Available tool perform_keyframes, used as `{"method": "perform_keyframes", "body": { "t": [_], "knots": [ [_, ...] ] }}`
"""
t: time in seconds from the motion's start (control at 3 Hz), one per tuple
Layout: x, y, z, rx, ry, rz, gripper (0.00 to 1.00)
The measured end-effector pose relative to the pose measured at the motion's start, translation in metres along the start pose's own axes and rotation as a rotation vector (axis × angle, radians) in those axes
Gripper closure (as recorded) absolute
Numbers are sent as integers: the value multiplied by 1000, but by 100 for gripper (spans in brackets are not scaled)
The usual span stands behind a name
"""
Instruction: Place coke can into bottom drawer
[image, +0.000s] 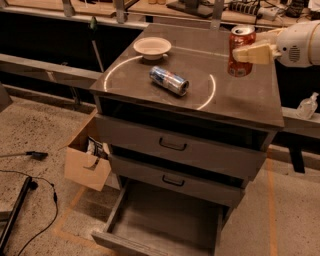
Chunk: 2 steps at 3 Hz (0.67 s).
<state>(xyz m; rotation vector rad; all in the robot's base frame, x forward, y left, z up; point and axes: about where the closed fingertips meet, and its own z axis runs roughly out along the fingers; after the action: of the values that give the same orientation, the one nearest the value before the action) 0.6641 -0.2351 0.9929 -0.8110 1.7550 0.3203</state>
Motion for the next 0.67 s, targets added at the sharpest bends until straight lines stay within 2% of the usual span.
{"method": "perform_keyframes", "body": {
  "t": [0.33, 0.67],
  "knots": [
    [-6, 14, -14, -61, -15, -3, 100],
    [-13, 57, -65, -163, -64, 14, 100]
  ]
}}
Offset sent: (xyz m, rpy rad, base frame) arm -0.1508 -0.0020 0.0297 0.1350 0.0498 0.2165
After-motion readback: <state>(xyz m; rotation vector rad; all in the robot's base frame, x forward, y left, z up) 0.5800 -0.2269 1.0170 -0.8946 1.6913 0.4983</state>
